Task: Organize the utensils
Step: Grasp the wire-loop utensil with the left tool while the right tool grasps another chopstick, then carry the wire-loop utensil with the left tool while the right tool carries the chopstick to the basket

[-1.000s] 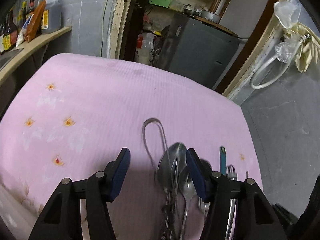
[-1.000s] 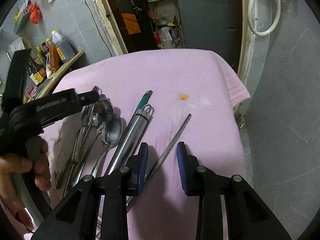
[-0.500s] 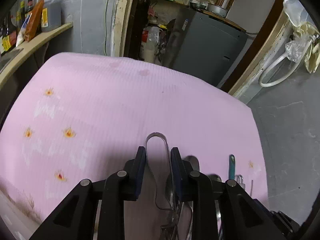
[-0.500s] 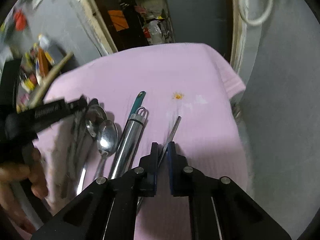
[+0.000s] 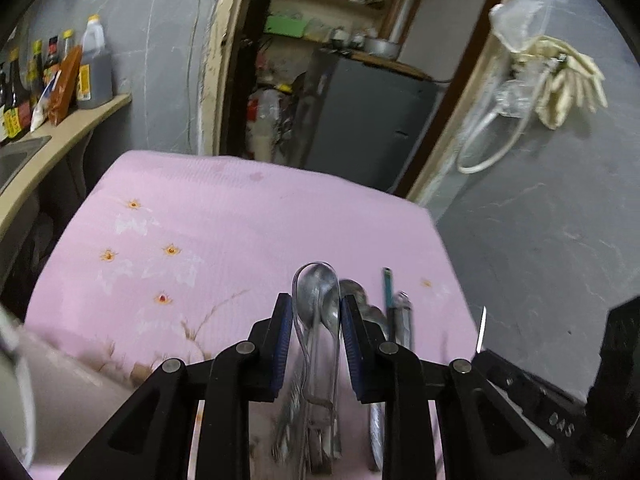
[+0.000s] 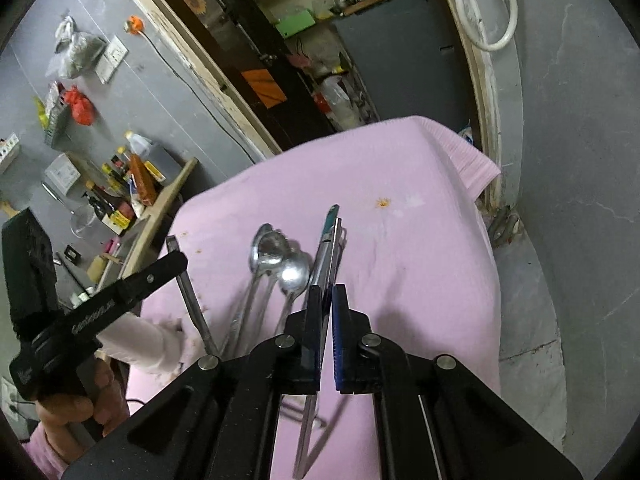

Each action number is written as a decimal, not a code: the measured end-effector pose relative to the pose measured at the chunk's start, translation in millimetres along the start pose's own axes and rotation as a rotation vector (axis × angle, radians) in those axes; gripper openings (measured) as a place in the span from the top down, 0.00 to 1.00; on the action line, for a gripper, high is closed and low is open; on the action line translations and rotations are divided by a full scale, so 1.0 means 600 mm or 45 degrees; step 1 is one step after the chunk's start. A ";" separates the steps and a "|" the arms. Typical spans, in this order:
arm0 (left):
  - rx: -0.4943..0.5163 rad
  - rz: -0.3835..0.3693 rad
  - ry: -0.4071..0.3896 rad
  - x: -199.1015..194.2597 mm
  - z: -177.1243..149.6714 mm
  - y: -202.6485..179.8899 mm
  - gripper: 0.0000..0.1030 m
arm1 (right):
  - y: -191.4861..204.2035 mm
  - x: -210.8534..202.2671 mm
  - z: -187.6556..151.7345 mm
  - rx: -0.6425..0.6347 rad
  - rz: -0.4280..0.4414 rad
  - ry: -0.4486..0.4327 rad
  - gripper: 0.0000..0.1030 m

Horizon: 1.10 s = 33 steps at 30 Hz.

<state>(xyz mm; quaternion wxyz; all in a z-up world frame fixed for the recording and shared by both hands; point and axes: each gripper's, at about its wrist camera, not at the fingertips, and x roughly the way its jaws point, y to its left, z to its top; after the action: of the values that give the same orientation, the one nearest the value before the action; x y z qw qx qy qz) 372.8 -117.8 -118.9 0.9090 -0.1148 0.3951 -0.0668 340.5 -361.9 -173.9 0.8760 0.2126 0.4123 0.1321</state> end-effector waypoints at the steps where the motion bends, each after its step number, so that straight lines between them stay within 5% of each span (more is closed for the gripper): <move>1: 0.019 -0.016 -0.012 -0.015 -0.004 -0.003 0.77 | 0.004 -0.014 -0.005 -0.001 -0.003 -0.017 0.96; 13: 0.198 -0.139 -0.041 -0.122 -0.043 -0.007 0.77 | 0.063 -0.117 -0.051 -0.095 -0.032 -0.162 0.96; 33: 0.321 -0.265 -0.082 -0.198 -0.073 0.018 0.77 | 0.150 -0.220 -0.142 -0.159 -0.179 -0.330 0.96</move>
<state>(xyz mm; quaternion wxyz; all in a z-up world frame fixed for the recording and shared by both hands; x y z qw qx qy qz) 260.4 -88.9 -67.1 0.9166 -0.0422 0.3401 -0.2060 186.5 -314.3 -91.2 0.9405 0.1435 0.3006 0.0675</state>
